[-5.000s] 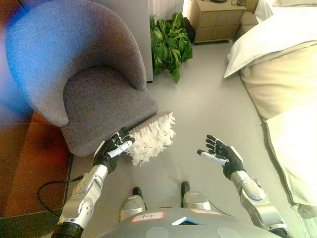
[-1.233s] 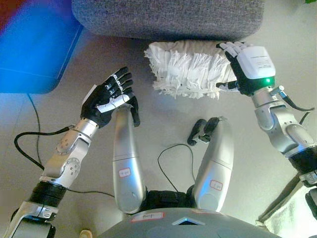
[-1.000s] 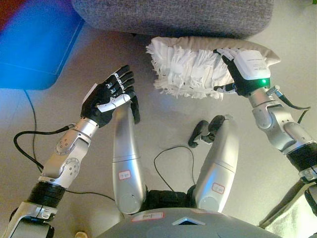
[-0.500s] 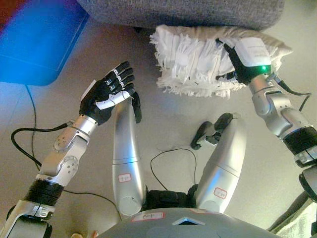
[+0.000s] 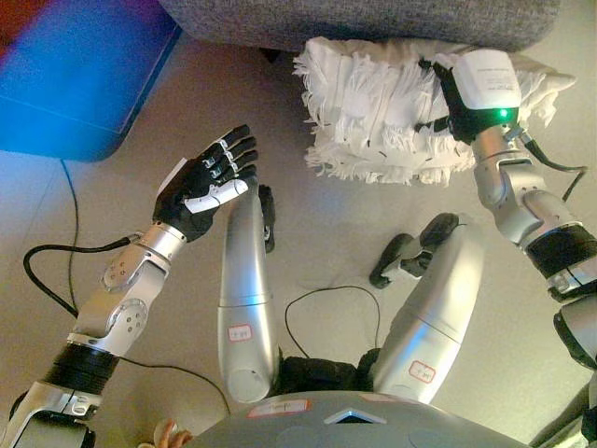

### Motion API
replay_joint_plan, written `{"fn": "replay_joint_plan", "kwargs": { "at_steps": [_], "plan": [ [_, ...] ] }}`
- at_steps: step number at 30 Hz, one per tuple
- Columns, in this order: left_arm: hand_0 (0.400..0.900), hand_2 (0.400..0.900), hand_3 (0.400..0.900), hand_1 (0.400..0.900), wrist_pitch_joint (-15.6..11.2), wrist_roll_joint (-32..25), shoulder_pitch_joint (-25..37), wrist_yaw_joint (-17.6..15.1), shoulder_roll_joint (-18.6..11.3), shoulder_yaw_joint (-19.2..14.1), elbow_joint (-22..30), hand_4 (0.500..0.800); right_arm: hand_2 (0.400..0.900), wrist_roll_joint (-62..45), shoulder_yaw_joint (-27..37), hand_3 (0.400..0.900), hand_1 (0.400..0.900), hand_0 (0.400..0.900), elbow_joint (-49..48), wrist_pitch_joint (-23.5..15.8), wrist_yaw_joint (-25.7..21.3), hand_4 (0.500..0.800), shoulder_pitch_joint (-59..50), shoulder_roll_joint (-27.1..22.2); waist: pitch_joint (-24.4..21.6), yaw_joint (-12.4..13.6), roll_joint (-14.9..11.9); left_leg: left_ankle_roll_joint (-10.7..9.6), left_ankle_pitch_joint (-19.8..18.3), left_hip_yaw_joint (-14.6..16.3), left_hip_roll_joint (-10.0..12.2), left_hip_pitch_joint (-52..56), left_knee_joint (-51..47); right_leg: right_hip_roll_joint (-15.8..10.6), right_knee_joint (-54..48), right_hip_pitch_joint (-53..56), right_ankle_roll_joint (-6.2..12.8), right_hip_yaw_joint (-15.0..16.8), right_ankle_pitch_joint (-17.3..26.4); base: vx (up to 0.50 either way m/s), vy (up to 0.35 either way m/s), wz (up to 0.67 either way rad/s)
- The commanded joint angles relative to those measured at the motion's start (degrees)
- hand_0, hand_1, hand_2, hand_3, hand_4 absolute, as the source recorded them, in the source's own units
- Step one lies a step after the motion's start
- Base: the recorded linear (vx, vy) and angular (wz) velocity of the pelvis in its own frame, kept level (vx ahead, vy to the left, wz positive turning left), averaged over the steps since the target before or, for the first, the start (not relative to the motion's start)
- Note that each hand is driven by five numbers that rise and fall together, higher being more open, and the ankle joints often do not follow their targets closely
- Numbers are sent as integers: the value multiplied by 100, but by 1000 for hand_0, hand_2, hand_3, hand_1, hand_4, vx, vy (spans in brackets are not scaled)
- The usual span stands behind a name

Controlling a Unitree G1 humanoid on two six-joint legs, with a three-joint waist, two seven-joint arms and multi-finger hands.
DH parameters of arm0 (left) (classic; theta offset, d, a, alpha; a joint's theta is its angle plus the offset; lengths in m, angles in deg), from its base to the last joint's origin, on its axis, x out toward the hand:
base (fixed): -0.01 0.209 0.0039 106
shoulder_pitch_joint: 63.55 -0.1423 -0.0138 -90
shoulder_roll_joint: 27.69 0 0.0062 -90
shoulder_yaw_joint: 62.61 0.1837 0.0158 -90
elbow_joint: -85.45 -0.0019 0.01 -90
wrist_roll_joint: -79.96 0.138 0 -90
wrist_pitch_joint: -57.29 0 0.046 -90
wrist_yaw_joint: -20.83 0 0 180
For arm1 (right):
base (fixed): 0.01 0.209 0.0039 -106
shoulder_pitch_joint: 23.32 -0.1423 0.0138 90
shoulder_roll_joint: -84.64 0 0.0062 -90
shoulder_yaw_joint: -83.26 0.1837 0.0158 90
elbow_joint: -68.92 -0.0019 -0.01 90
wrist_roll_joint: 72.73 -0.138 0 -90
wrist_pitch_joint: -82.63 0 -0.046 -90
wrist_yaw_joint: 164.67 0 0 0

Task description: Pick up the pillow and put it on the sofa.

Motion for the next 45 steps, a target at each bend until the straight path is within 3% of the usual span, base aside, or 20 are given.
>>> {"fn": "replay_joint_plan", "kwargs": {
  "at_steps": [1,5,13,16,22,24,27,34,35,45],
  "plan": [
    [900,900,900,900,-400,-297,209,142,84,16,599,800,900,92,301,900,900,900,369,40,-606,800,-781,-8,-11,217,218,374,-571,-545,344,212,558,196,-301,-324,216,72,879,12,47,-1],
    [900,900,900,900,-369,-368,119,113,70,-10,628,800,900,480,495,900,900,900,265,-306,-1081,800,-597,-11,-11,206,239,393,-551,-540,350,219,487,190,-418,-262,233,70,924,3,12,0],
    [900,900,900,900,-423,-374,-149,262,62,-14,598,800,900,656,652,900,900,900,186,-61,-1645,800,-131,-86,-11,182,265,396,-522,-657,449,257,577,84,-388,-175,242,182,968,40,3,-1],
    [900,900,900,900,-376,-448,-134,276,16,-26,573,800,900,390,591,900,900,900,334,166,-1309,800,-231,-78,-11,193,292,362,-542,-705,470,215,701,48,-276,-216,241,263,948,11,4,-1],
    [900,900,900,900,-268,-485,156,205,-11,151,542,800,900,4,167,900,900,900,790,712,-158,800,-780,34,-11,249,336,353,-576,-718,451,95,774,16,-298,-309,222,251,965,-19,7,2],
    [900,900,900,900,-235,-486,259,139,17,224,548,800,900,-80,38,900,900,900,976,766,34,800,-1002,109,-11,283,355,356,-582,-716,415,80,781,30,-307,-323,213,233,969,-44,-10,6],
    [900,900,900,900,-202,-384,386,119,140,274,521,800,900,-237,-138,900,900,900,1244,1114,692,800,-1323,269,-11,346,360,380,-568,-712,387,98,722,15,-329,-310,184,204,956,-31,-2,4],
    [900,900,900,900,-8,-239,336,54,317,241,611,800,900,-386,-226,900,900,900,1474,1445,1387,800,-1489,466,-11,430,400,376,-532,-764,395,123,782,-35,-247,-232,130,281,937,14,5,4],
    [900,900,900,900,42,-224,307,70,353,205,629,800,400,-372,-217,400,400,400,1518,1404,1466,500,-1504,473,-11,444,395,375,-527,-774,402,139,784,-41,-253,-200,119,281,937,0,0,0],
    [900,900,900,900,216,-67,194,68,498,114,728,800,400,-339,-102,400,400,400,1491,1408,1739,500,-1413,531,-11,471,406,398,-492,-814,425,208,788,-65,-221,-120,71,310,933,3,0,1]
  ]
}}
